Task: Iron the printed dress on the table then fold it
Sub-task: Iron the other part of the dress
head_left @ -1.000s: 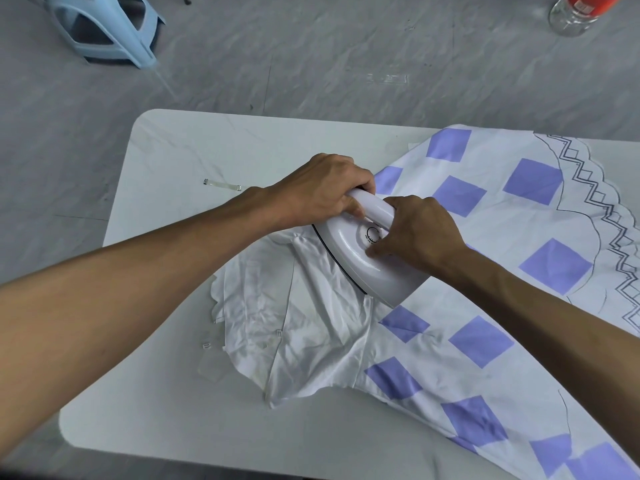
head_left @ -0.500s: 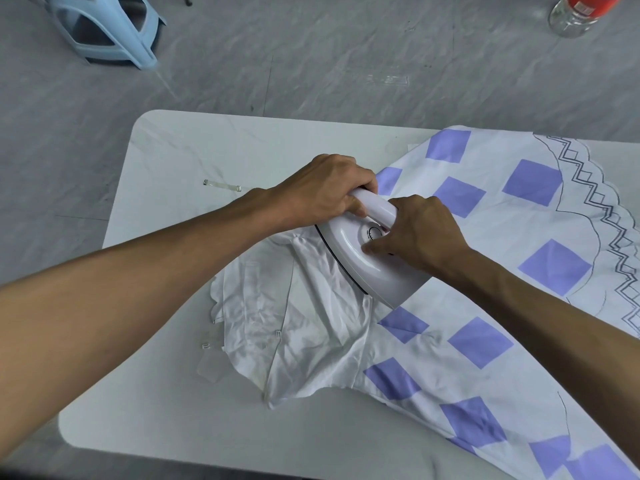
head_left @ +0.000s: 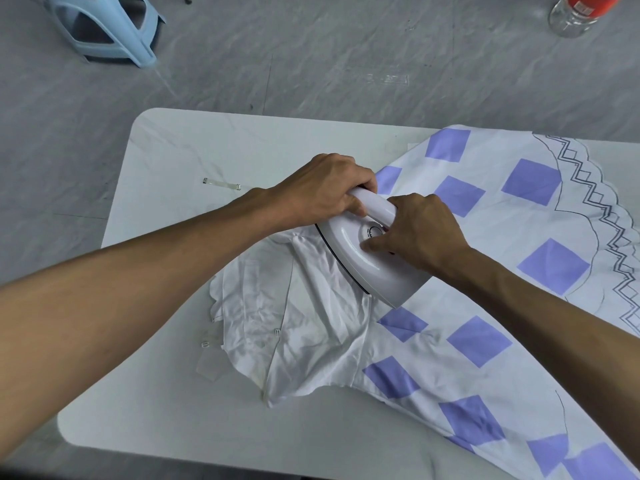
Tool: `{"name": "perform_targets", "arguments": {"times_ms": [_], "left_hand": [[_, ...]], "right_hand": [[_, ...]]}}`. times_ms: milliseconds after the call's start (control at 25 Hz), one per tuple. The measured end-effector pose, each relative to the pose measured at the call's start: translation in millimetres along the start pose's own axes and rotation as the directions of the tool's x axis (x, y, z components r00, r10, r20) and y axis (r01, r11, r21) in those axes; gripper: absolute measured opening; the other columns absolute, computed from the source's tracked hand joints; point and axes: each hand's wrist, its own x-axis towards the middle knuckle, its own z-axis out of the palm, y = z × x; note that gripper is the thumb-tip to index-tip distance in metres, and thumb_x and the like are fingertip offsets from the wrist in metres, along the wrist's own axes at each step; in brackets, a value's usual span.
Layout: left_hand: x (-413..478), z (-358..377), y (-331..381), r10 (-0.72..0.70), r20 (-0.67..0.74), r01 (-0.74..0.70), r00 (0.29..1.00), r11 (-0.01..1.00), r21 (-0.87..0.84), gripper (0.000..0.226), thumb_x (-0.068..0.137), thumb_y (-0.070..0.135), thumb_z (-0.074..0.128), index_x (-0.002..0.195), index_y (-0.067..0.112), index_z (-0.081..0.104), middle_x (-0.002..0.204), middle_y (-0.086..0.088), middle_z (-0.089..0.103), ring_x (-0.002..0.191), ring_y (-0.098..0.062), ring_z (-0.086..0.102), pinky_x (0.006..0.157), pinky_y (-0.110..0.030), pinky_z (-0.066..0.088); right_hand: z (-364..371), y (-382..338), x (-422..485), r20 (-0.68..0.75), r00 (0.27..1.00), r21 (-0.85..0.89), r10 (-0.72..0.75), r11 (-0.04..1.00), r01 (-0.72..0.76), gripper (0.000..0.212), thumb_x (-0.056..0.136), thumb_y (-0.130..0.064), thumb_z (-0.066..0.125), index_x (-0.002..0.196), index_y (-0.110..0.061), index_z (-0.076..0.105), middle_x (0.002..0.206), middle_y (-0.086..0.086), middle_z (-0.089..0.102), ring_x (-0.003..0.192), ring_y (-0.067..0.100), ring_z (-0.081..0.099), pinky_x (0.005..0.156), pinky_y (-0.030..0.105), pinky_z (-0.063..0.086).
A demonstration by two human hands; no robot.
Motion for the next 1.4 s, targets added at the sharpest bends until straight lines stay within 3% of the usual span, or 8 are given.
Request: {"name": "perform_targets", "arguments": {"times_ms": [280, 400, 560, 840, 1000, 1120, 1240, 1400], "left_hand": [[-1, -1, 2, -0.005, -0.031, 0.006, 1.000, 1.000, 0.013, 0.023, 0.077, 0.029, 0.067, 0.097, 0.018, 0.068, 0.083, -0.004, 0.061, 0.081, -0.019, 0.053, 0.071, -0.028, 0.035], [0, 0, 2, -0.019, -0.012, 0.019, 1.000, 1.000, 0.004, 0.027, 0.074, 0.033, 0.062, 0.097, 0.019, 0.068, 0.082, -0.004, 0.061, 0.080, -0.019, 0.053, 0.070, -0.027, 0.033], [2, 2, -1, -0.031, -0.013, 0.031, 0.999, 0.999, 0.010, 0.022, 0.078, 0.029, 0.067, 0.098, 0.019, 0.068, 0.084, -0.004, 0.060, 0.082, -0.021, 0.053, 0.070, -0.026, 0.030], [5, 1, 1, -0.031, -0.020, 0.032, 0.999, 0.999, 0.017, 0.022, 0.080, 0.027, 0.070, 0.101, 0.019, 0.069, 0.084, -0.004, 0.059, 0.082, -0.020, 0.052, 0.071, -0.026, 0.032], [7, -2, 1, -0.017, -0.031, 0.018, 0.999, 0.999, 0.029, 0.023, 0.079, 0.029, 0.071, 0.100, 0.022, 0.069, 0.082, 0.000, 0.057, 0.080, -0.017, 0.050, 0.071, -0.026, 0.031], [8, -4, 3, -0.007, -0.041, 0.008, 0.999, 1.000, 0.024, 0.021, 0.079, 0.028, 0.071, 0.099, 0.021, 0.069, 0.081, 0.002, 0.056, 0.079, -0.016, 0.049, 0.069, -0.026, 0.029], [9, -3, 3, 0.002, -0.036, -0.001, 0.999, 0.999, 0.032, 0.021, 0.079, 0.028, 0.070, 0.099, 0.021, 0.068, 0.081, 0.001, 0.056, 0.080, -0.016, 0.048, 0.070, -0.027, 0.030], [8, -1, 0, -0.005, -0.039, 0.006, 0.999, 1.000, 0.029, 0.023, 0.080, 0.028, 0.071, 0.101, 0.021, 0.068, 0.082, 0.002, 0.056, 0.080, -0.016, 0.049, 0.070, -0.025, 0.028]], "right_hand": [[1, -3, 2, -0.006, 1.000, 0.036, 0.023, 0.999, -0.023, 0.055, 0.062, -0.065, 0.074, 0.069, -0.015, 0.054, 0.069, 0.004, 0.059, 0.070, 0.025, 0.052, 0.059, 0.034, 0.039], [2, -4, 3, -0.034, 0.997, 0.108, 0.062, 0.992, -0.058, 0.047, 0.066, -0.056, 0.076, 0.064, -0.015, 0.052, 0.069, 0.007, 0.061, 0.073, 0.026, 0.054, 0.059, 0.033, 0.039], [2, -5, 8, -0.040, 0.999, 0.132, 0.019, 0.991, -0.014, 0.040, 0.063, -0.045, 0.079, 0.087, -0.016, 0.064, 0.073, 0.005, 0.064, 0.074, 0.025, 0.058, 0.060, 0.029, 0.036], [1, 0, 9, -0.084, 0.992, 0.064, -0.089, 0.993, 0.095, 0.066, 0.064, -0.030, 0.080, 0.125, -0.022, 0.055, 0.096, 0.006, 0.067, 0.082, 0.025, 0.054, 0.066, 0.027, 0.029], [0, 2, 10, -0.034, 0.994, 0.141, -0.103, 0.984, 0.107, 0.087, 0.057, -0.040, 0.088, 0.130, -0.019, 0.046, 0.110, 0.006, 0.065, 0.100, 0.028, 0.058, 0.070, 0.028, 0.036], [-2, -1, 9, -0.068, 0.998, 0.090, -0.009, 0.996, 0.015, 0.081, 0.061, -0.054, 0.082, 0.124, -0.014, 0.050, 0.100, 0.011, 0.065, 0.096, 0.030, 0.056, 0.069, 0.032, 0.040], [-1, -2, 9, -0.082, 0.997, 0.088, 0.005, 0.996, 0.002, 0.071, 0.066, -0.046, 0.081, 0.124, -0.016, 0.052, 0.102, 0.012, 0.066, 0.096, 0.030, 0.053, 0.068, 0.030, 0.034], [1, 0, 11, -0.100, 0.994, 0.116, -0.033, 0.992, 0.045, 0.077, 0.062, -0.039, 0.083, 0.130, -0.023, 0.050, 0.107, 0.010, 0.066, 0.096, 0.028, 0.054, 0.069, 0.028, 0.031]]}}
